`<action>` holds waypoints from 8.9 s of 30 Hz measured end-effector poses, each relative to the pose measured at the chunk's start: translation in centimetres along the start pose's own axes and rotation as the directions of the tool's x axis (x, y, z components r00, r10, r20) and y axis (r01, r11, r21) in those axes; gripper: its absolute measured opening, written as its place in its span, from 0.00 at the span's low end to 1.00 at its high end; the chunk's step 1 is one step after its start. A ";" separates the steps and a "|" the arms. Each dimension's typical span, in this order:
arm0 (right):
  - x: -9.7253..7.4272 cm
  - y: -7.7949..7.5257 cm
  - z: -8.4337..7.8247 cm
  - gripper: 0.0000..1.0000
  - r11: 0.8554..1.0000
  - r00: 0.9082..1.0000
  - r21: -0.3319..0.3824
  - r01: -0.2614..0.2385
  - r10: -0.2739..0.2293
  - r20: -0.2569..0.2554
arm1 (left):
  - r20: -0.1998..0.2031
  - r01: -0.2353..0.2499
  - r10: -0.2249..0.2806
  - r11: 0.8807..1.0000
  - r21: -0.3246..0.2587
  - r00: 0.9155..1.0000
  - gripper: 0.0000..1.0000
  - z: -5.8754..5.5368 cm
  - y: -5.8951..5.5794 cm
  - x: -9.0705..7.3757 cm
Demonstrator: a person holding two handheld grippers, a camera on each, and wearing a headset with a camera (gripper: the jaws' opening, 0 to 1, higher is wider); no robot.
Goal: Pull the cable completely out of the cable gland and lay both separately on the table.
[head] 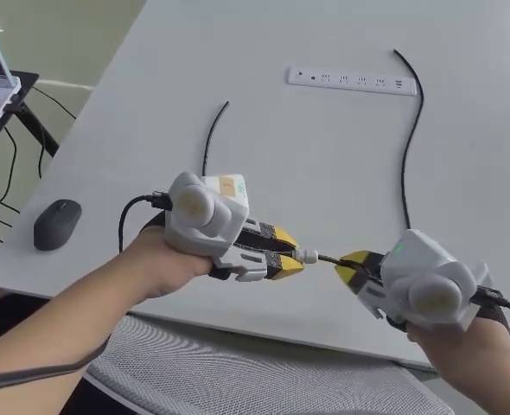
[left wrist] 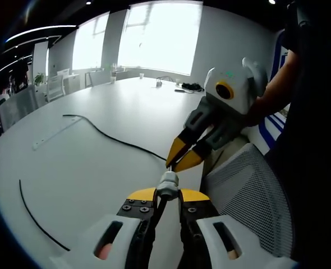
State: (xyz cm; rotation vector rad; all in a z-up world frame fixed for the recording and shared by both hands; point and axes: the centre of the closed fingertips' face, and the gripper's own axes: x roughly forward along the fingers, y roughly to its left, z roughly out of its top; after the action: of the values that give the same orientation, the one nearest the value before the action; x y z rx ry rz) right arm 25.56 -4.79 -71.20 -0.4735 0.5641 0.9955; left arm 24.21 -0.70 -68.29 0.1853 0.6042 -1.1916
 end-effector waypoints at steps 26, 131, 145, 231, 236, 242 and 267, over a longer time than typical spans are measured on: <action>0.6 -1.0 -3.1 0.00 0.982 0.997 0.175 0.067 -0.058 -0.053 | 0.015 -0.011 0.011 1.000 -0.020 1.000 0.15 0.0 -0.2 -0.2; 0.2 -0.9 0.4 0.00 0.994 0.993 0.000 0.112 -0.112 -0.024 | 0.016 -0.043 0.042 0.999 0.024 0.999 0.15 0.3 0.5 0.0; 0.1 -2.8 -4.0 0.00 0.959 0.982 0.222 0.175 -0.154 -0.111 | 0.038 -0.049 0.049 0.999 0.007 0.998 0.15 0.6 0.8 -0.2; 0.1 2.2 3.3 0.02 0.983 0.998 -0.174 0.062 -0.061 0.013 | 0.002 -0.049 0.049 0.999 0.015 0.999 0.15 -0.1 -0.3 -0.2; 0.1 2.2 3.0 0.01 0.984 0.998 -0.165 0.063 -0.062 0.009 | -0.002 -0.045 0.045 0.999 0.021 0.999 0.15 -0.3 -0.3 -0.1; 0.1 2.1 3.1 0.00 0.988 0.997 -0.135 0.077 -0.076 0.015 | 0.006 -0.048 0.048 0.999 0.020 0.999 0.15 -0.1 -0.2 -0.2; -0.3 -1.0 -1.0 0.00 0.988 0.989 0.066 0.141 -0.138 -0.043 | 0.021 -0.054 0.054 0.998 0.007 0.998 0.15 0.3 0.5 -0.4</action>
State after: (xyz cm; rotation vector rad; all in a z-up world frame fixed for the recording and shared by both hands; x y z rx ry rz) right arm 26.11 -6.07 -71.63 -0.4649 0.5903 0.8321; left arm 24.62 -0.30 -67.93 0.1947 0.5727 -1.1423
